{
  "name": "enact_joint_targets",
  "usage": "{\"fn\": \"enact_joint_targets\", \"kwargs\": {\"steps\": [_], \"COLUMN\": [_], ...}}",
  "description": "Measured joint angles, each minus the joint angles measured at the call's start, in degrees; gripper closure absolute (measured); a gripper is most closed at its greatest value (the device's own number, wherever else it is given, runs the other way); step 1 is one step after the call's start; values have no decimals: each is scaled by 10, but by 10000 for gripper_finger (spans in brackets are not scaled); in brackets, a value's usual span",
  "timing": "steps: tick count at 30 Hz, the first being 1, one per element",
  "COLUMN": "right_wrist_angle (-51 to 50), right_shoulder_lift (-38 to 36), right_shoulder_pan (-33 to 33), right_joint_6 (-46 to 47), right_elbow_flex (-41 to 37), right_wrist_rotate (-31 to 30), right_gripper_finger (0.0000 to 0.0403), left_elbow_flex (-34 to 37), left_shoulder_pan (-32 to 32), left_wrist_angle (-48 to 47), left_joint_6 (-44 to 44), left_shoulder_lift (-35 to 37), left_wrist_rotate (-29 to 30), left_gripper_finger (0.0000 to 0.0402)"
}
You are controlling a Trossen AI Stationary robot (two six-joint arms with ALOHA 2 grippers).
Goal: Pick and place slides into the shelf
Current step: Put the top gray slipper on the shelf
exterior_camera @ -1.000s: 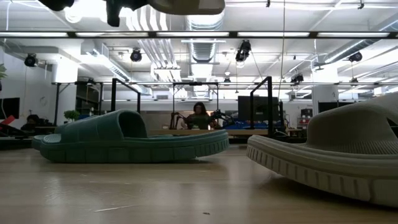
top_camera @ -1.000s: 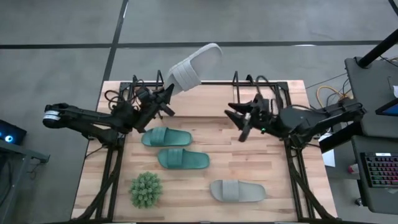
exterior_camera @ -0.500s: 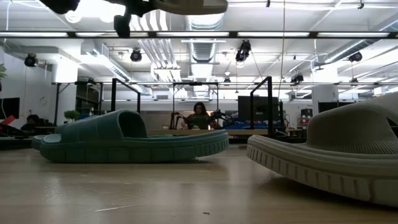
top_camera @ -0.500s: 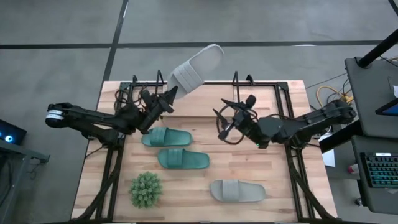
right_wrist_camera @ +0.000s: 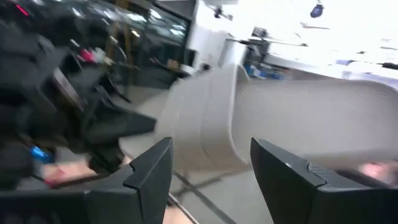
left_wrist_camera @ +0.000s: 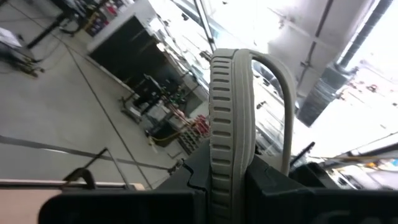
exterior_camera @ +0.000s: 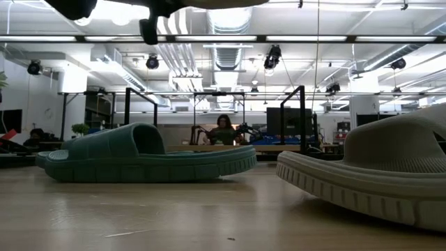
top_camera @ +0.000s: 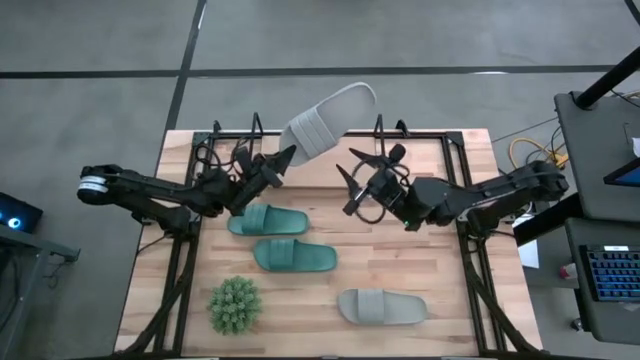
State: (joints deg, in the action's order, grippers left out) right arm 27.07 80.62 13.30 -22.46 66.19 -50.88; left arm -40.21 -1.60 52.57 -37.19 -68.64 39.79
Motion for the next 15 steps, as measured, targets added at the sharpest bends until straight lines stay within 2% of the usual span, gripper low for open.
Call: {"fn": "enact_joint_targets", "kwargs": {"steps": [3,15], "right_wrist_angle": [0,-2], "right_shoulder_lift": [-3,1], "right_shoulder_pan": [-9,-19], "right_joint_6": [19,10], "right_elbow_flex": [0,0], "right_wrist_rotate": [32,31], "right_gripper_finger": [196,198], "left_elbow_flex": [0,0], "left_shoulder_pan": [0,0], "left_wrist_angle": [-1,1], "left_joint_6": [0,0], "left_shoulder_lift": [-2,-6], "left_wrist_rotate": [-5,-25], "left_gripper_finger": [387,387]}}
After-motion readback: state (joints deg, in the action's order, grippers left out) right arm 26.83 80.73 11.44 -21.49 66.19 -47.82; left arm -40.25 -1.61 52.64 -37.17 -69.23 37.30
